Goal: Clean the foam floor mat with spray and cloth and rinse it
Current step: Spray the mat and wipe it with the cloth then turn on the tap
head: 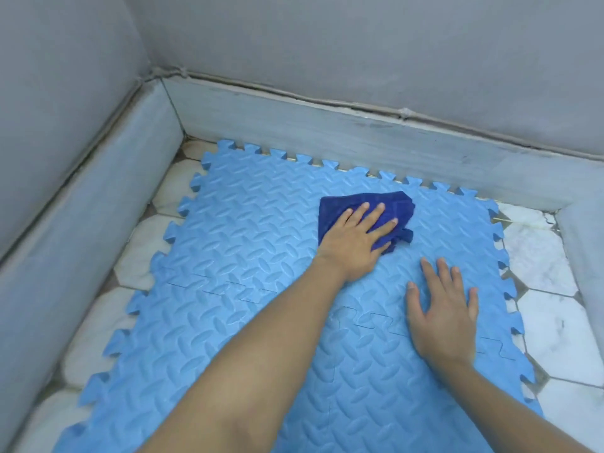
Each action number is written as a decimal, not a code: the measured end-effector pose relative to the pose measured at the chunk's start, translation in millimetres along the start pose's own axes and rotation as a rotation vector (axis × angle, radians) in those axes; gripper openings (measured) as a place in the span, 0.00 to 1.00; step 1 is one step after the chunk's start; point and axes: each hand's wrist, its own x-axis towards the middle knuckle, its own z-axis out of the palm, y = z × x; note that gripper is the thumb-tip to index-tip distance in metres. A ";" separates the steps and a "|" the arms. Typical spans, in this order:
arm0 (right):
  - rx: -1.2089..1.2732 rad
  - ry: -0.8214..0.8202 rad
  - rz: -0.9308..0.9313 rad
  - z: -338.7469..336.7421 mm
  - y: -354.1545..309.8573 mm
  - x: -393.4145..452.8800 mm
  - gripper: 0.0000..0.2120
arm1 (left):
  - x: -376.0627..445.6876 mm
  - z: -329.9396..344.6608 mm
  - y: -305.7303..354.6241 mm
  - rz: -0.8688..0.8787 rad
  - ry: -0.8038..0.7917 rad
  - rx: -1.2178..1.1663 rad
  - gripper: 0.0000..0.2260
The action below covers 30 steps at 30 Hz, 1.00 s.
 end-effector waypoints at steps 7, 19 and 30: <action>-0.024 -0.002 -0.025 1.0 -0.8 -1.5 0.29 | -118.3 -26.0 -165.8 -0.492 0.134 -0.040 0.23; -0.013 0.000 -0.048 1.4 -0.8 -3.2 0.25 | -287.6 29.4 -15.7 0.399 -0.059 0.118 0.22; 0.016 -0.270 -0.170 -65.9 46.3 -77.8 0.26 | -303.2 -1.4 -118.1 -0.377 0.055 -0.092 0.24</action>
